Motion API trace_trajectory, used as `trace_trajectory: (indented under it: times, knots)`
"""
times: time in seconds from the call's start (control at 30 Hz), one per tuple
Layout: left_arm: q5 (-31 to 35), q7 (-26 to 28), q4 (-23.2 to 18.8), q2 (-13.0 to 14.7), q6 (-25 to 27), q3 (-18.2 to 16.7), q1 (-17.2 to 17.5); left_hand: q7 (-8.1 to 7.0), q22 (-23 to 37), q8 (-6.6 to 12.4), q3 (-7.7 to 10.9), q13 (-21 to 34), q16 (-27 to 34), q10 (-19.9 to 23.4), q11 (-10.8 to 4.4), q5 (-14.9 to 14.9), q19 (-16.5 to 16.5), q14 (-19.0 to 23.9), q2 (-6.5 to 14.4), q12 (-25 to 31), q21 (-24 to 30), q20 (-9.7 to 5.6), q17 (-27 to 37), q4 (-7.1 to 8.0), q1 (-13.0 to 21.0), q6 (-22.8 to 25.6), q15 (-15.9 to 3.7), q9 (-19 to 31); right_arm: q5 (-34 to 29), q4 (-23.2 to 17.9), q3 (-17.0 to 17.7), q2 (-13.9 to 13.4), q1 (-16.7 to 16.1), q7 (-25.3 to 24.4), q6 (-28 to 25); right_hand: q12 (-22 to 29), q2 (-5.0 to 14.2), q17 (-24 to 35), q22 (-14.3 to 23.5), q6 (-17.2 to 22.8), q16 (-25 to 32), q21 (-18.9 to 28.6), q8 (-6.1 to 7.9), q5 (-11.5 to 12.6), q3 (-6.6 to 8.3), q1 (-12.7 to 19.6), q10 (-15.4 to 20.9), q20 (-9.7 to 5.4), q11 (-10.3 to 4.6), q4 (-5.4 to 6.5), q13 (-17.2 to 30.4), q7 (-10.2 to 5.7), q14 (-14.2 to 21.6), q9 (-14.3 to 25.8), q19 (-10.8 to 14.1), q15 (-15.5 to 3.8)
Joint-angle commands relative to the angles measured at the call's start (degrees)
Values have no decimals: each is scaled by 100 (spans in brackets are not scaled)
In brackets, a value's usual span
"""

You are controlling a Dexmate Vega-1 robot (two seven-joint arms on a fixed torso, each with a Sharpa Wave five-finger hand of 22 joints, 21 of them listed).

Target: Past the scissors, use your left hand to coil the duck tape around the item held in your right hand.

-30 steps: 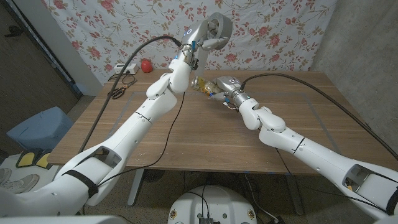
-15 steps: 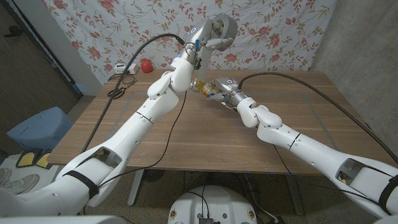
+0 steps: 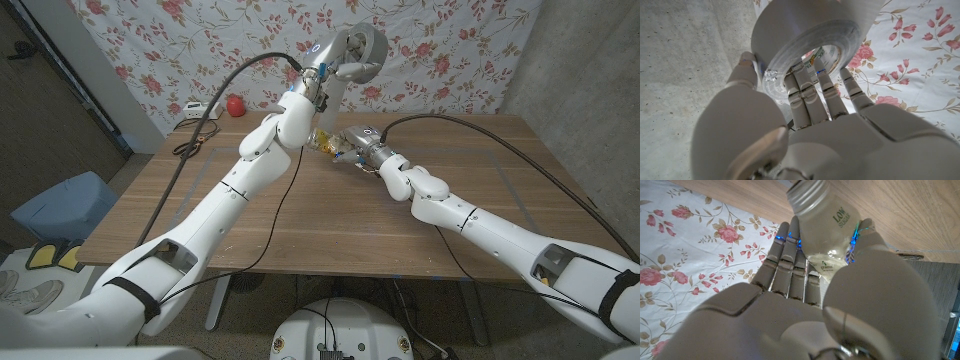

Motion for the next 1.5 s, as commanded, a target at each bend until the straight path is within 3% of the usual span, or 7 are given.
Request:
trace_trajectory:
  times: [0.03, 0.4, 0.9, 1.2, 1.5]
  knots:
    - [-41, -451, -474, 143, 30, -97, 166, 0, 9, -16, -53, 14, 55, 409, -318, -32, 12, 55, 1197, -39, -5, -9, 22, -6, 1274, 75, -916, 8, 209, 346, -34, 37, 179, 62, 38, 28, 1131, 15, 5, 2068, -7, 42, 34, 711, 8, 465, 1183, -764, -1062, 40, 34, -1077, 926, 12, -267, -1464]
    - [-223, -1022, -857, 265, -26, -229, 329, 22, 10, -45, -98, 9, 53, 436, -298, -72, -15, 40, 1215, -54, -21, 8, 9, 3, 1313, 100, -909, 1, 398, 618, -33, 108, 297, -27, 12, 16, 1137, 31, 2, 2083, -17, 71, 27, 719, -10, 478, 1204, -763, -1054, 45, 57, -1067, 940, 14, -277, -1467]
    - [-1258, -1780, -1272, 288, 396, -526, 743, 150, 7, -108, -206, -143, 105, 582, -176, -145, 11, 113, 1209, -131, -27, -17, -9, -21, 1455, 187, -895, -17, 647, 714, 90, 83, 380, -355, -49, -12, 1141, 59, -1, 2073, -26, 114, 6, 725, -45, 482, 1220, -761, -1053, 62, 85, -1065, 963, 17, -291, -1453]
    - [-2181, -2120, -1101, 359, 587, -492, 638, 232, 7, -147, -230, -188, 116, 600, -115, -163, 35, 151, 1211, -168, -23, 11, -27, -33, 1524, 195, -896, -22, 644, 815, 28, 120, 504, -390, 5, -34, 1138, 76, -4, 2076, -39, 144, -1, 730, -63, 502, 1235, -764, -1046, 61, 99, -1056, 965, 19, -299, -1459]
    - [-2752, -2457, -1147, 645, 732, -284, 387, 263, 9, -186, -268, -200, 117, 605, -96, -182, 41, 161, 1194, -192, -25, 27, -46, -39, 1591, 204, -887, -26, 738, 913, 57, 113, 551, -452, 79, -55, 1145, 88, -6, 2082, -53, 168, -6, 736, -75, 517, 1235, -767, -1060, 64, 113, -1060, 965, 20, -306, -1463]
